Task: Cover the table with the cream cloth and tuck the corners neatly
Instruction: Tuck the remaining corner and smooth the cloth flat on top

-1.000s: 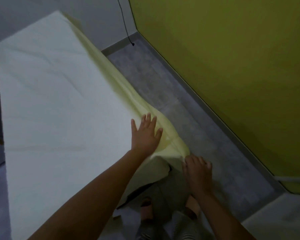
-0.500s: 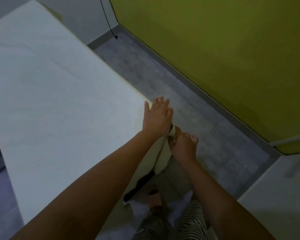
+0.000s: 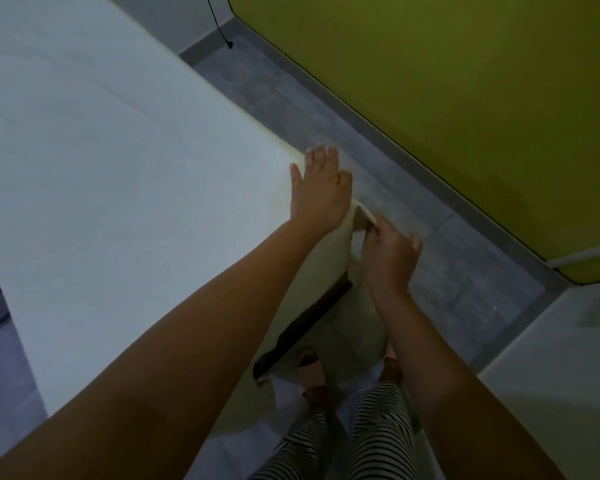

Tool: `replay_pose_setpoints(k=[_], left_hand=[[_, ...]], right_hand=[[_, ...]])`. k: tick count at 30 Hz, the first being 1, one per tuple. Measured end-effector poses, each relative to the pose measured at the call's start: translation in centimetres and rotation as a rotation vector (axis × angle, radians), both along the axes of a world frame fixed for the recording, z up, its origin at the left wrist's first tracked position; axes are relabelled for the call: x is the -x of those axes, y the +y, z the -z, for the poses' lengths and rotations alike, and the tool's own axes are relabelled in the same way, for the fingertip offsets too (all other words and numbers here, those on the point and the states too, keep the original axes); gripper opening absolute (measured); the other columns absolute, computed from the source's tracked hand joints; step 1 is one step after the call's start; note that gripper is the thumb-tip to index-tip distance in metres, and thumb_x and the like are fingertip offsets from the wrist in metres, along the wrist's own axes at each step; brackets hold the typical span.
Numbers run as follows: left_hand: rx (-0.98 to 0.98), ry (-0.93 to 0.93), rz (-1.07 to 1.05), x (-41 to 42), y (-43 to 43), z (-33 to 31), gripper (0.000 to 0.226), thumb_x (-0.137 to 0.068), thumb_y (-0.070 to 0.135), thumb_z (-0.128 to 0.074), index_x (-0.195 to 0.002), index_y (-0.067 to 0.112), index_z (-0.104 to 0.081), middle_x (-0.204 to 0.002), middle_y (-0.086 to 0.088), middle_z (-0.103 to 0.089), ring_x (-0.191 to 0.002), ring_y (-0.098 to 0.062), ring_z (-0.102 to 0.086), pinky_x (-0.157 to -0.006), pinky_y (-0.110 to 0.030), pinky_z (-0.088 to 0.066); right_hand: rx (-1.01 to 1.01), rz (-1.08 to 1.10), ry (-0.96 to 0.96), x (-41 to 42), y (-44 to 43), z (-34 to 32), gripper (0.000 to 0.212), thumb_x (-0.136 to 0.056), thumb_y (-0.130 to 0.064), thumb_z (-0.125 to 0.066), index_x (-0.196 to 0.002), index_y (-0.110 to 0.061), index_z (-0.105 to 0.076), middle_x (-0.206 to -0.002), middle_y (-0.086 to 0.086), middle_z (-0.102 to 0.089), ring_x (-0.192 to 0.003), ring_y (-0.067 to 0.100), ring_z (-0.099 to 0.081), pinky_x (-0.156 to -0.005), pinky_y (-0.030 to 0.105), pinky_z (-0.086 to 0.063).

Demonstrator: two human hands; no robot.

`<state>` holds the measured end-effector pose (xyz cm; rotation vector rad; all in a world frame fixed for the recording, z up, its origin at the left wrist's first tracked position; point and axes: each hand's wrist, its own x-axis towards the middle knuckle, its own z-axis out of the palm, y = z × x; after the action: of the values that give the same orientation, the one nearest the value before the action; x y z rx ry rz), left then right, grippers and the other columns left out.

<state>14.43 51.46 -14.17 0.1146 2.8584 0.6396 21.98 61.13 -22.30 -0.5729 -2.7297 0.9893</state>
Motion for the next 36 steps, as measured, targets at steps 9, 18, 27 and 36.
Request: replay_pose_setpoints(k=[9, 18, 27, 36], left_hand=[[0.159, -0.034, -0.009, 0.1, 0.0, 0.3, 0.054, -0.103, 0.034, -0.012, -0.152, 0.014, -0.006, -0.161, -0.007, 0.004, -0.148, -0.021, 0.011, -0.116, -0.048, 0.013], [0.188, -0.032, -0.018, 0.3, 0.7, 0.4, 0.054, -0.102, 0.031, -0.013, -0.152, 0.012, -0.006, -0.161, -0.009, 0.002, -0.148, -0.022, 0.01, -0.116, -0.049, 0.012], [-0.179, -0.043, -0.086, -0.8, 0.1, -0.9, 0.049, -0.104, 0.027, -0.017, -0.152, 0.015, -0.012, -0.161, -0.006, -0.002, -0.148, -0.018, 0.005, -0.117, -0.041, 0.012], [-0.122, 0.155, -0.278, -12.2, -11.7, -2.8, 0.049, -0.104, 0.029, -0.02, -0.152, 0.019, -0.014, -0.161, -0.003, -0.005, -0.148, -0.015, 0.001, -0.118, -0.036, 0.007]], right_hand=[[-0.178, -0.048, 0.165, -1.1, 1.7, 2.7, 0.031, -0.082, -0.005, -0.056, -0.11, -0.011, -0.067, -0.094, 0.006, -0.074, -0.085, 0.022, -0.069, -0.102, 0.055, -0.038], [-0.195, -0.102, 0.184, -3.5, 0.1, 2.5, 0.038, -0.086, -0.012, -0.038, -0.112, -0.011, -0.066, -0.095, 0.005, -0.073, -0.086, 0.02, -0.068, -0.104, 0.055, -0.036], [-0.252, -0.315, -0.171, -10.0, -2.8, 3.6, 0.058, -0.073, -0.007, -0.071, -0.128, -0.016, -0.056, -0.093, 0.0, -0.071, -0.088, 0.018, -0.067, -0.103, 0.051, -0.04], [-0.124, -0.3, -0.21, -10.8, -2.3, -3.3, 0.044, -0.09, -0.005, -0.048, -0.133, -0.015, -0.053, -0.079, 0.012, -0.067, -0.083, 0.028, -0.062, -0.107, 0.044, -0.027]])
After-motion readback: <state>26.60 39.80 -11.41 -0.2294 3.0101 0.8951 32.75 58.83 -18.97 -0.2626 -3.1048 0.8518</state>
